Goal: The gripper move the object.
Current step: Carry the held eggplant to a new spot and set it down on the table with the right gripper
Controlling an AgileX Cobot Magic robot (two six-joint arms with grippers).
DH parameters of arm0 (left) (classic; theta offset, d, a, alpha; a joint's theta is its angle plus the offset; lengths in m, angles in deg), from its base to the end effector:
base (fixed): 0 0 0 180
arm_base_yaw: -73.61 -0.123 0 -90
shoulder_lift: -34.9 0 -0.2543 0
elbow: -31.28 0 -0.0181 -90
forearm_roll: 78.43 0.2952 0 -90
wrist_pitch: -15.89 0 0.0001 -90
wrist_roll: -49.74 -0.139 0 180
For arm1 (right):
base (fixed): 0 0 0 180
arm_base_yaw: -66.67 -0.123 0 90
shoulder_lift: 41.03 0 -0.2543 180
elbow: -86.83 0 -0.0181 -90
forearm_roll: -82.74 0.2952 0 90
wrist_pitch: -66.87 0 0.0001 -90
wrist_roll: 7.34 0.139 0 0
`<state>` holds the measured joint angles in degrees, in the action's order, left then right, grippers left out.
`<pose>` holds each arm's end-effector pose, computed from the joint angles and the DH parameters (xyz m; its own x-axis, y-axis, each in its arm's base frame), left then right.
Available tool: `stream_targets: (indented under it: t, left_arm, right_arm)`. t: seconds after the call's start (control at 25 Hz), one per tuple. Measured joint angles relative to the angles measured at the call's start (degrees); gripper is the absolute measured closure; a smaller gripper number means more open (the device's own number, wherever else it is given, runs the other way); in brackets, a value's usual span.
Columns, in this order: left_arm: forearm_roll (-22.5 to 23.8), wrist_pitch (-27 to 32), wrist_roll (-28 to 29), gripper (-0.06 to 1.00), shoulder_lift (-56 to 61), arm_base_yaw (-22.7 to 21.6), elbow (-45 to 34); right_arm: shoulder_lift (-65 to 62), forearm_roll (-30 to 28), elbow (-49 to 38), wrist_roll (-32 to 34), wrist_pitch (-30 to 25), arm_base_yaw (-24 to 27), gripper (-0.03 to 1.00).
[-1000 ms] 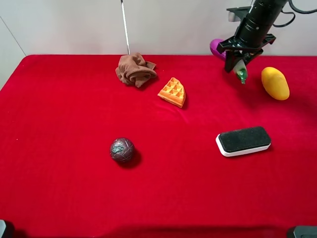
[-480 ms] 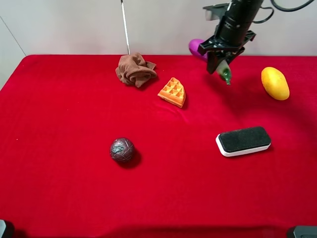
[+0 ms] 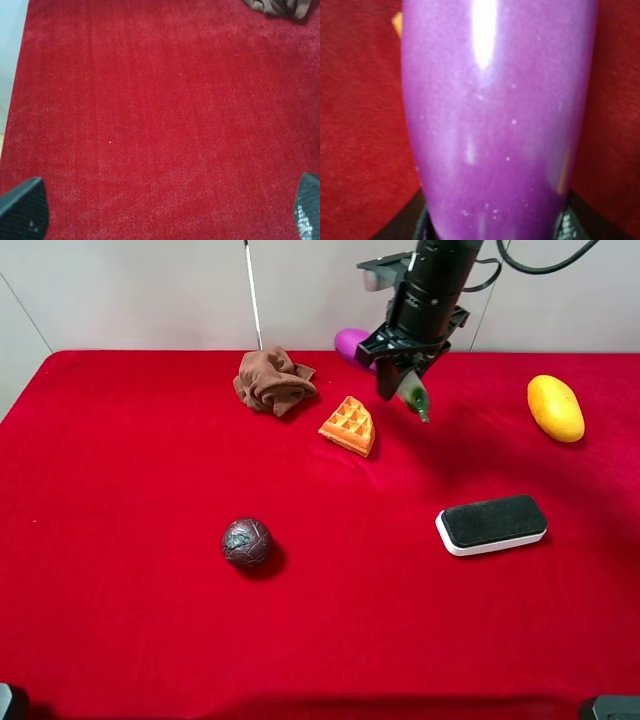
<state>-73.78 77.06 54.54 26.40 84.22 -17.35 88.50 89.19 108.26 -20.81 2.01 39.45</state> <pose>0.1087 -0.0103 0.2704 -0.4698 0.0428 -0.8818 0.1013 0.9948 -0.0057 0.4073 0.2254 0.1074 -0.7801 -0.6094 -0.1416 -0.6223 0.7791 0.0759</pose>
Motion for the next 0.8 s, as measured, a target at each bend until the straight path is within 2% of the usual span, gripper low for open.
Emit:
stream_targets:
  t: [0.8]
  left_arm:
    - [0.0,0.0,0.05,-0.03,0.0,0.0,0.0]
  right_arm:
    - [0.0,0.9,0.0,0.0,4.43,-11.01,0.65]
